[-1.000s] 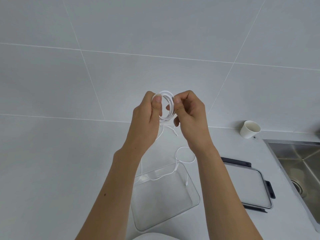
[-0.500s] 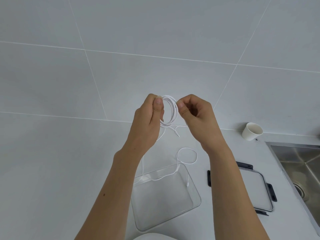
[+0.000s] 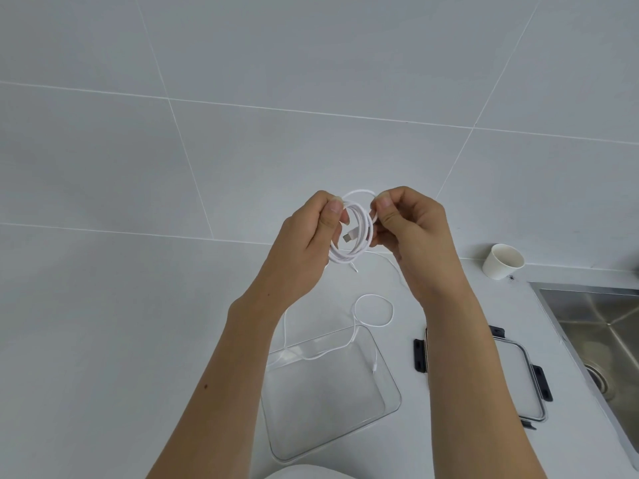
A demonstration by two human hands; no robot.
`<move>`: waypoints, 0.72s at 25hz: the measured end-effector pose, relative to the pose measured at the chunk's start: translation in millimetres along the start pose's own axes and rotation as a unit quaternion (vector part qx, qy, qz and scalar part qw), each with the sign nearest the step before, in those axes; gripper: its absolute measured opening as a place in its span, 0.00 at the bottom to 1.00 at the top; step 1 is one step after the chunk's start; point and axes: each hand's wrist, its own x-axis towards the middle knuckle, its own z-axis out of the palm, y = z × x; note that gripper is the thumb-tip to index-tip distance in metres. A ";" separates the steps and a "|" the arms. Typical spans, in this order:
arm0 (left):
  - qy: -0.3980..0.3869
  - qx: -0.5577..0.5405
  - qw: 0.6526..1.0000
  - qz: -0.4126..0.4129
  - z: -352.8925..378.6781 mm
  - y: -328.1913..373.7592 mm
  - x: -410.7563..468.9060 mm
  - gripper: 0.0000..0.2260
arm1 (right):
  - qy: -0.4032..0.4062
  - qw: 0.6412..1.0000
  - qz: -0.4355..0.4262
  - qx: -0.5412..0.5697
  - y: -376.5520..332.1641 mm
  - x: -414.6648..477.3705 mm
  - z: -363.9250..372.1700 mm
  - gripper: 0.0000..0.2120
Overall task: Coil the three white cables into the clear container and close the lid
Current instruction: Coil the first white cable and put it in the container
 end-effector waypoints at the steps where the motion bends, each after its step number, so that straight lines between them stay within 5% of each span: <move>1: 0.000 0.002 1.000 0.003 0.1 -0.1 0.0 0.13 | -0.002 1.000 0.008 0.016 -0.7 -0.5 0.7 0.09; 9: 0.044 0.050 0.998 0.019 3.6 1.5 1.4 0.12 | -0.061 0.975 0.136 0.163 -4.9 -1.1 15.1 0.05; 18: 0.052 0.068 0.996 0.016 1.1 -4.9 -0.6 0.14 | -0.128 0.983 0.088 0.093 -6.9 -3.1 15.7 0.20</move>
